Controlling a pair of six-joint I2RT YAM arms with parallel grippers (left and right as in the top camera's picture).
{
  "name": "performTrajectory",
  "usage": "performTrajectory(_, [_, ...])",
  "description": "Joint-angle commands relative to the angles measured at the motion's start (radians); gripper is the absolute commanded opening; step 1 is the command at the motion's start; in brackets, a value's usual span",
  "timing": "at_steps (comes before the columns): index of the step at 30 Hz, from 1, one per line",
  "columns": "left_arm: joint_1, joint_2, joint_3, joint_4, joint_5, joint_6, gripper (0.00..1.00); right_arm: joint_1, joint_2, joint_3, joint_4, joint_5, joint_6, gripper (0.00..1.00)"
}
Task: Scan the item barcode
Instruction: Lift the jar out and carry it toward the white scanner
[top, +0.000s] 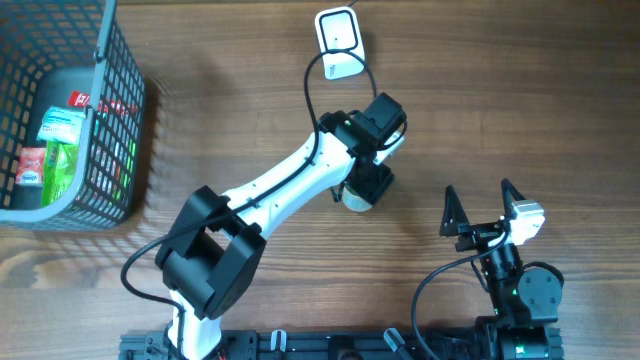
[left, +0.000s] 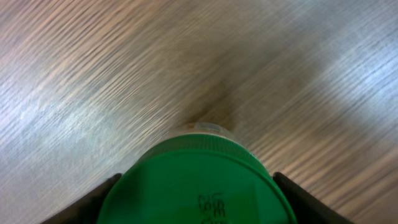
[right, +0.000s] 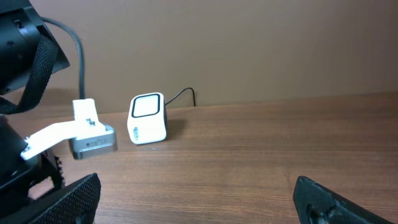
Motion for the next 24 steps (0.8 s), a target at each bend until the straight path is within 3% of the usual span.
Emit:
performTrajectory(1, [-0.008,-0.005,0.006,0.019,0.034,0.334,0.79,-0.003,-0.003,-0.001,0.004,-0.012,-0.014,1.00])
performTrajectory(4, [-0.008,-0.005,0.006,0.056,0.039,0.485,0.81,-0.003,-0.003,-0.001,0.004,-0.012,-0.014,1.00])
performTrajectory(7, [0.002,-0.005,0.006,0.093,0.031,0.517,0.88,-0.003,-0.003,-0.001,0.004,-0.012,-0.014,1.00])
performTrajectory(8, [0.006,-0.006,0.007,0.124,0.031,0.468,0.91,-0.003,-0.003,-0.001,0.004,-0.012,-0.014,1.00])
performTrajectory(9, [0.009,-0.017,0.021,0.153,0.031,0.349,1.00,-0.003,-0.003,-0.001,0.004,-0.012,-0.014,1.00])
performTrajectory(12, [0.009,-0.061,0.067,0.112,0.024,0.006,1.00,-0.003,-0.003,-0.001,0.004,-0.012,-0.014,1.00])
performTrajectory(15, [0.002,-0.056,0.046,-0.029,0.025,-0.209,1.00,-0.003,-0.003,-0.001,0.004,-0.012,-0.014,1.00])
performTrajectory(17, [-0.009,-0.052,-0.002,-0.046,0.024,-0.278,1.00,-0.003,-0.003,-0.001,0.004,-0.012,-0.014,1.00])
performTrajectory(21, [-0.013,-0.050,-0.129,0.090,0.024,-0.381,0.98,-0.003,-0.003,-0.001,0.004,-0.012,-0.014,1.00])
performTrajectory(24, [-0.014,-0.050,-0.150,0.092,0.006,-0.429,0.79,-0.003,-0.003,-0.001,0.004,-0.012,-0.014,1.00])
